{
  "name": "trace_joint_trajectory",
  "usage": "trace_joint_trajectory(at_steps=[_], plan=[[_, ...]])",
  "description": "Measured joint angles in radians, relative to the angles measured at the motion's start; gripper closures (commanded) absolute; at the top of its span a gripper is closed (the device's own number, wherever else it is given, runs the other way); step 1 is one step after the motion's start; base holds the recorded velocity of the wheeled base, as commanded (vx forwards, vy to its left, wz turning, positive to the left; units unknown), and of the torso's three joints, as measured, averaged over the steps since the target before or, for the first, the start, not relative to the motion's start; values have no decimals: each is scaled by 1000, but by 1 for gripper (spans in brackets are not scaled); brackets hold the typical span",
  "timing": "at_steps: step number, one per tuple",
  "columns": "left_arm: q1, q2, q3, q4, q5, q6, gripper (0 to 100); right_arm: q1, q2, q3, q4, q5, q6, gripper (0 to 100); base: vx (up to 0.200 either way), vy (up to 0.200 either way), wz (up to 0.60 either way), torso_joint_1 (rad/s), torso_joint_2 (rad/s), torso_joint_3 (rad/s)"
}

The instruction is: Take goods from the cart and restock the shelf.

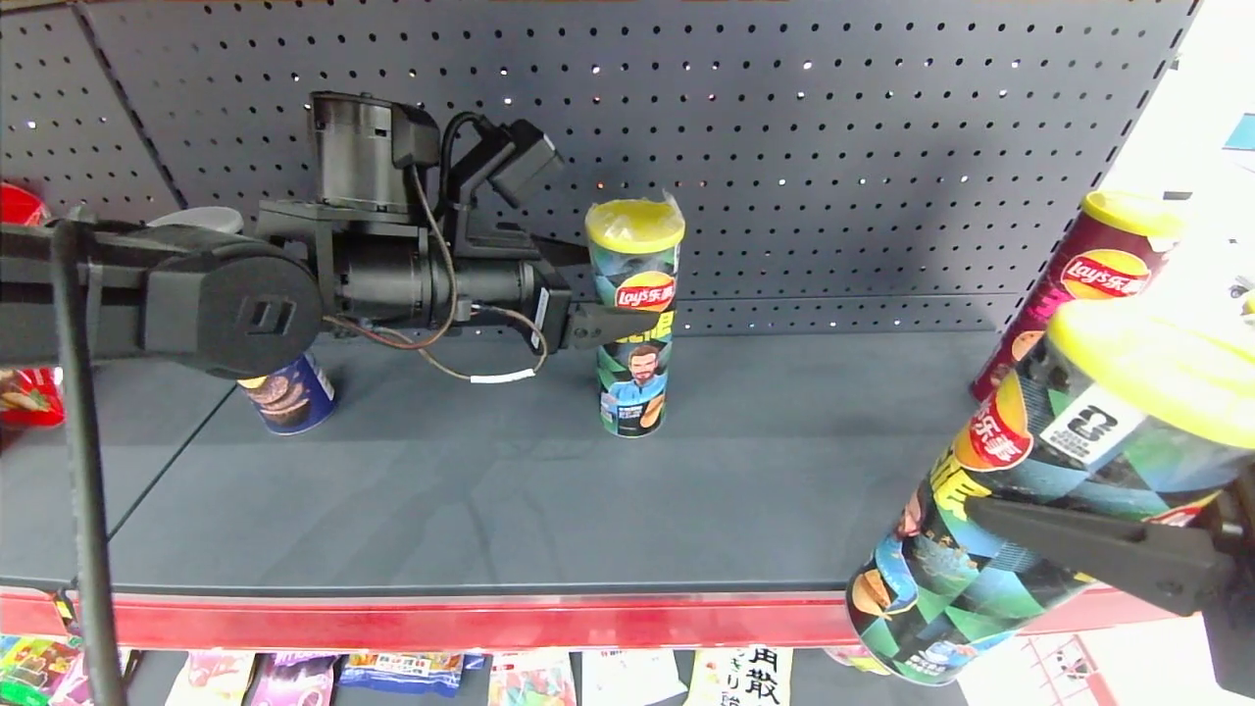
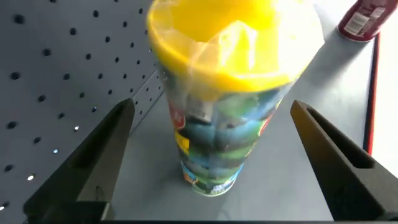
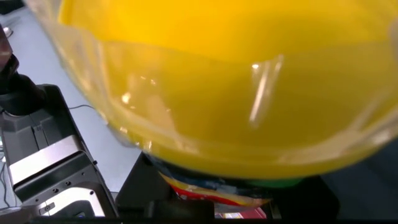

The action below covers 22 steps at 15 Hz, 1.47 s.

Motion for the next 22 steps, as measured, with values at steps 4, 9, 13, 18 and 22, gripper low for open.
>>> trace_joint_trajectory(at_steps=[4,9,13,18,22], plan=[[-13,30,-31,-3,10,3,0,0,-8,-1,1,-1,0,100,0,0,0,0,0,0],[-29,85,-104,-2,54,1,0,0,-18,1,4,0,0,100,0,0,0,0,0,0],[-41,122,-155,-3,77,0,100,0,-19,0,4,0,0,100,0,0,0,0,0,0],[-52,136,-166,0,55,-2,100,0,-19,8,3,0,1,100,0,0,0,0,0,0],[-54,96,-126,2,-23,-1,100,0,-20,14,3,1,1,100,0,0,0,0,0,0]])
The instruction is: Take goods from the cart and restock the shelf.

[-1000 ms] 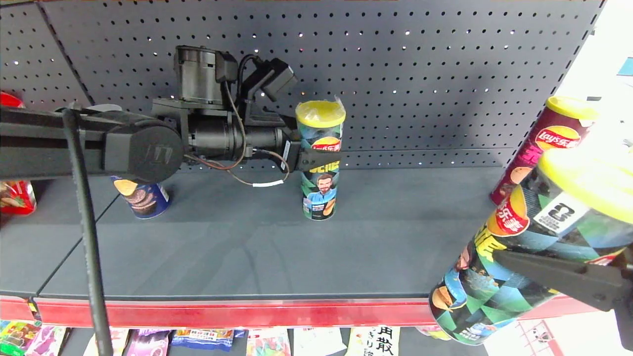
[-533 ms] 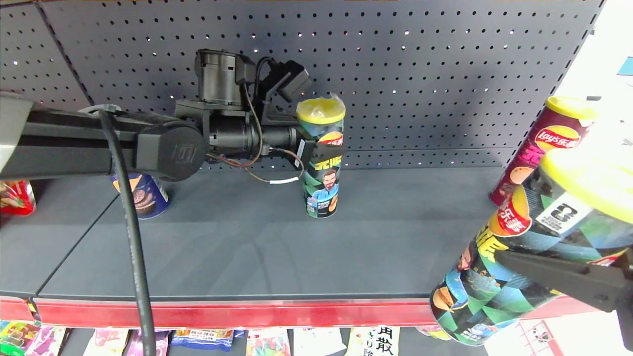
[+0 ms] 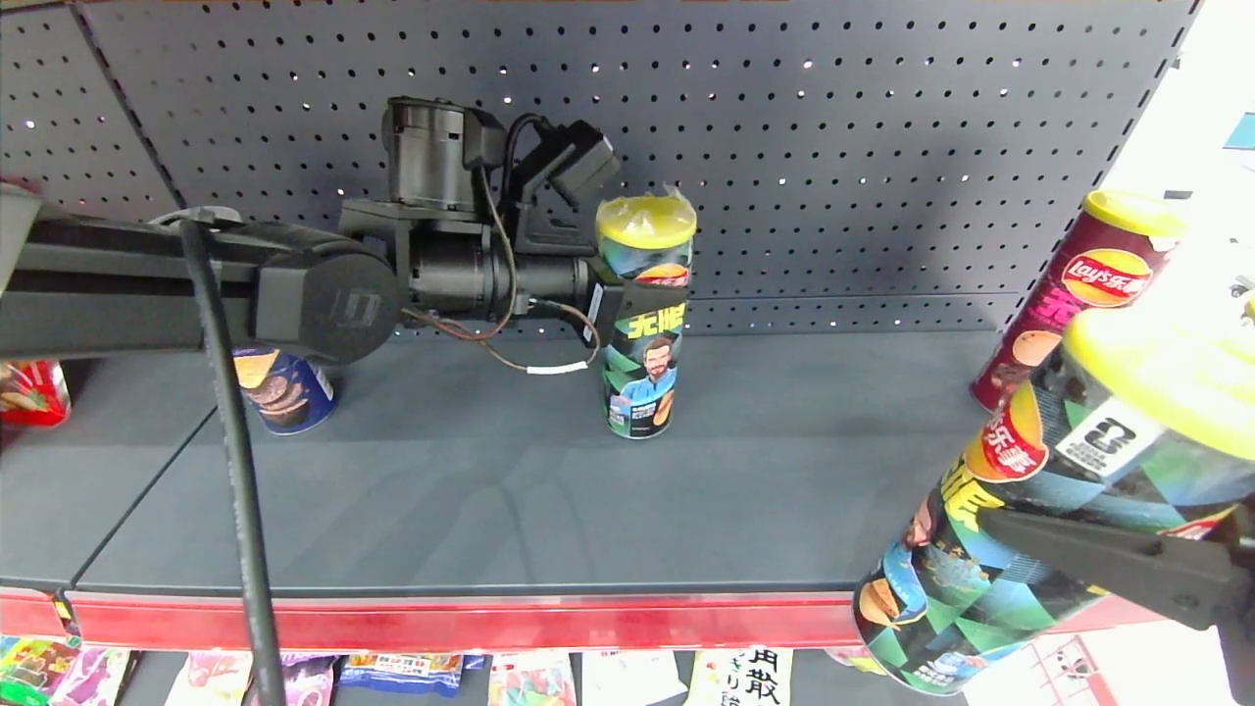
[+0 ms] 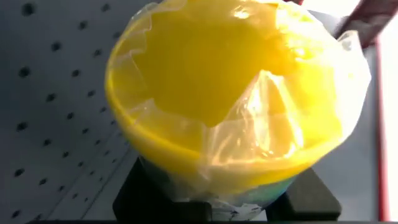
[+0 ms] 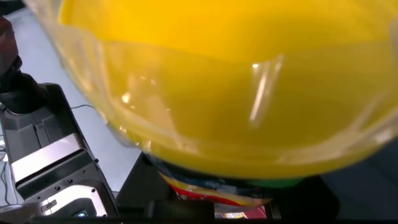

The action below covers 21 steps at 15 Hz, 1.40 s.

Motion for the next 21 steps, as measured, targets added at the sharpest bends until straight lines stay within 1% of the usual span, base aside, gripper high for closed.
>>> trace_joint_trajectory(at_steps=[1,3,4,5,6,9,10,13,14,16,21], plan=[[0,-18,19,-1,-20,0,100,0,0,-3,-1,0,0,100,0,0,0,0,0,0],[1,-60,56,-2,-38,0,100,0,1,-7,-1,0,0,100,0,0,0,0,0,0],[0,-86,86,-2,-72,0,100,0,1,-8,-1,0,0,100,0,0,0,0,0,0],[-2,-116,127,-1,-119,0,100,0,1,-9,0,0,0,100,0,0,0,0,0,0],[-5,-141,161,-3,-150,3,100,1,1,-11,0,0,0,100,0,0,0,0,0,0],[-39,-199,246,-4,-219,8,100,3,2,-19,0,1,0,100,0,0,0,0,0,0],[-46,-209,269,-6,-240,20,100,3,2,-21,0,1,-1,100,0,0,0,0,0,0],[-58,-219,321,-6,-253,72,100,16,0,-21,0,-3,-1,100,0,0,0,0,0,0],[-59,-217,329,-4,-252,78,100,20,0,-21,0,-5,-1,100,0,0,0,0,0,0],[-59,-211,333,-6,-252,83,100,26,-1,-21,0,-6,-1,100,0,0,0,0,0,0],[-51,-207,341,-7,-256,82,100,29,-7,-20,1,-5,-1,100,0,0,0,0,0,0]])
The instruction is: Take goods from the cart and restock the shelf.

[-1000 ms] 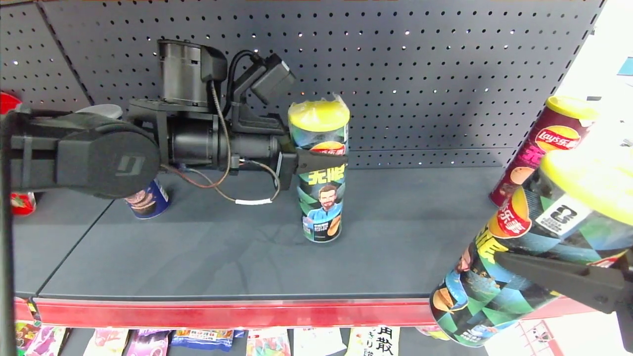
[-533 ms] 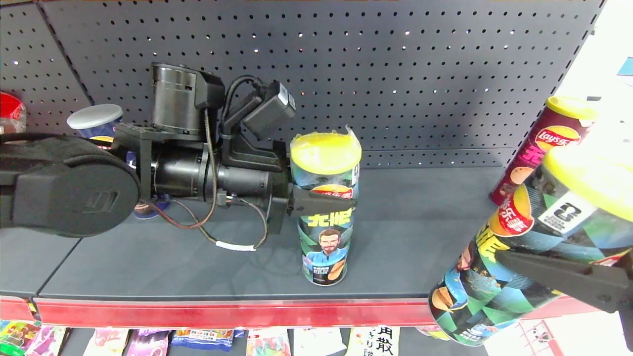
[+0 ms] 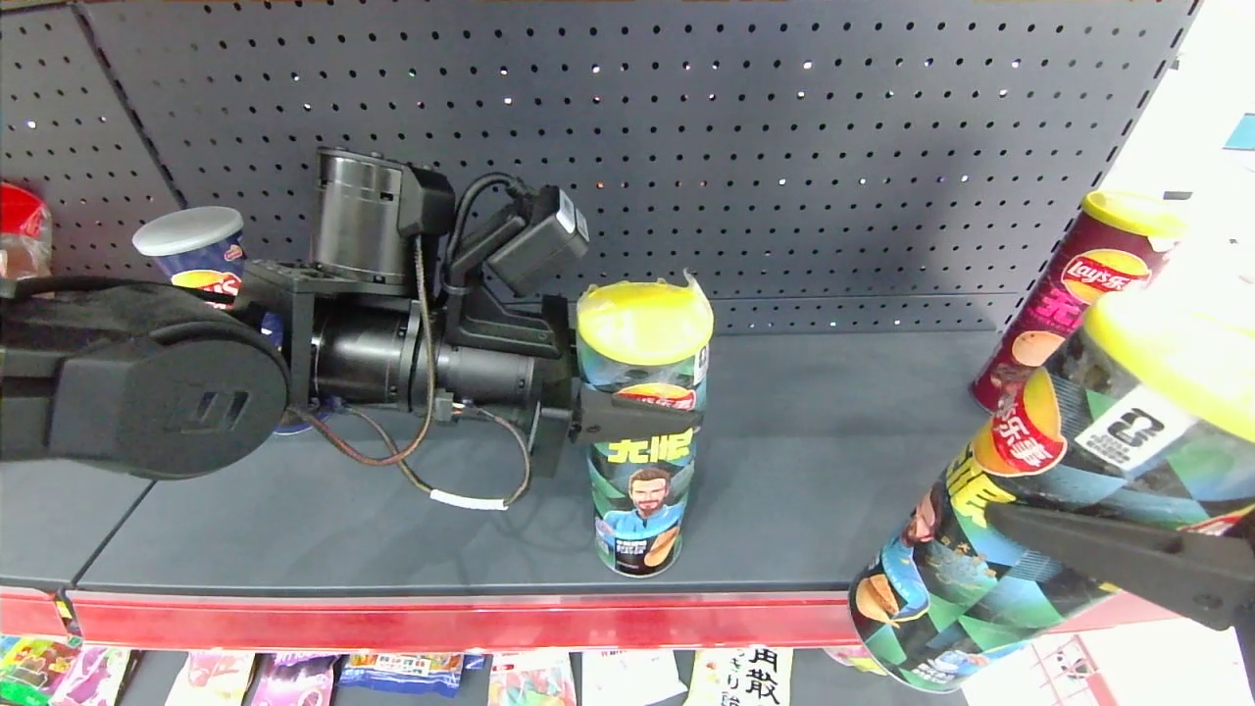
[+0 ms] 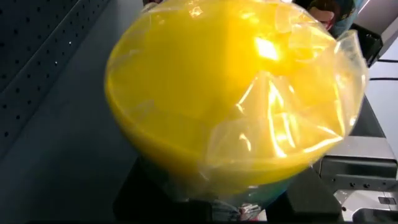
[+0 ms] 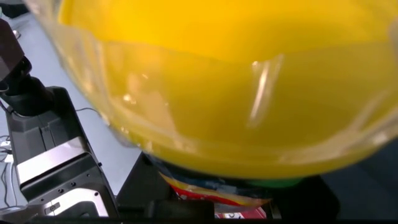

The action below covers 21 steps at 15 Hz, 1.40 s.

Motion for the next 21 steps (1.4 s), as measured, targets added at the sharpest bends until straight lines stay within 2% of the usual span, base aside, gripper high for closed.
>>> trace_joint_trajectory(at_steps=[5,10,16,21], plan=[[4,-9,16,1,-25,0,100,-1,2,-1,0,1,0,100,0,0,0,0,0,0],[3,-48,95,-5,-35,-7,100,-1,7,-1,0,1,0,100,0,0,0,0,0,0],[15,-60,108,1,-66,-12,100,0,11,1,0,1,0,100,0,0,0,0,0,0],[17,-55,106,1,-69,-12,100,1,13,-1,0,1,0,100,0,0,0,0,0,0]])
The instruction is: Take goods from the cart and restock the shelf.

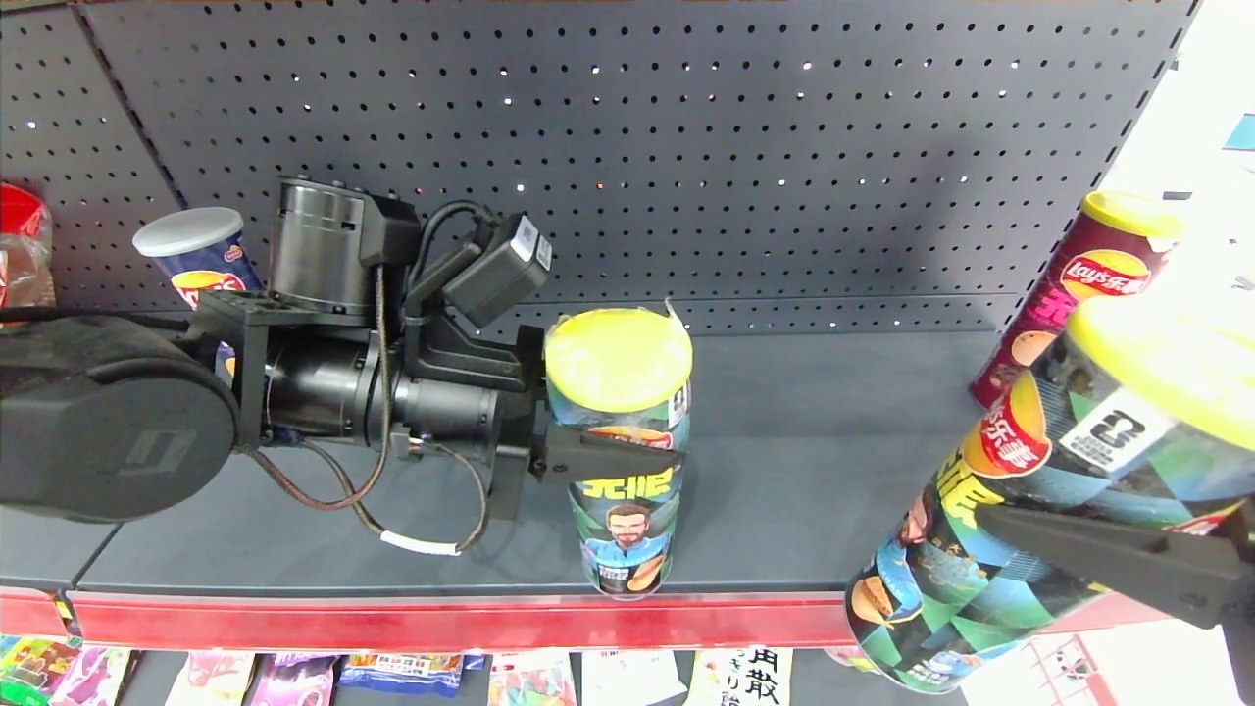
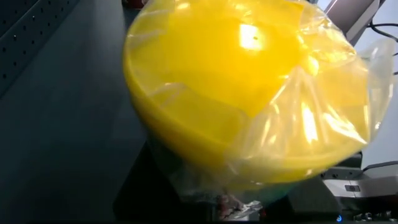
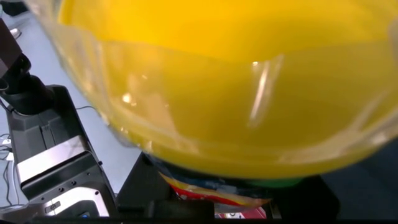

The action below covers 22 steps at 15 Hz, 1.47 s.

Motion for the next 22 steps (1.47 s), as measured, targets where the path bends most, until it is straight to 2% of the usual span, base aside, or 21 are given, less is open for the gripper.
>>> trace_joint_trajectory(at_steps=[2,3,6,9,14,18,22], plan=[[0,6,-2,-11,-1,0,100,-1,5,-3,0,0,0,100,0,0,0,0,0,0],[0,9,0,-24,-1,-1,0,-1,8,-5,0,0,0,100,0,0,0,0,0,0],[1,21,1,-44,0,-20,0,-1,22,-18,-1,0,0,100,0,0,0,0,0,0],[3,23,-1,-49,0,-20,0,-2,52,-54,-2,0,0,100,0,0,0,0,0,0],[61,-17,36,-51,37,-18,0,-8,180,-181,-11,-1,0,100,0,0,0,0,0,0],[105,-102,145,-51,51,-18,0,-8,304,-281,-24,-1,-5,100,0,0,0,0,0,0],[164,-223,287,-50,62,-18,0,-22,437,-329,-168,-31,-10,100,0,0,0,0,0,0]])
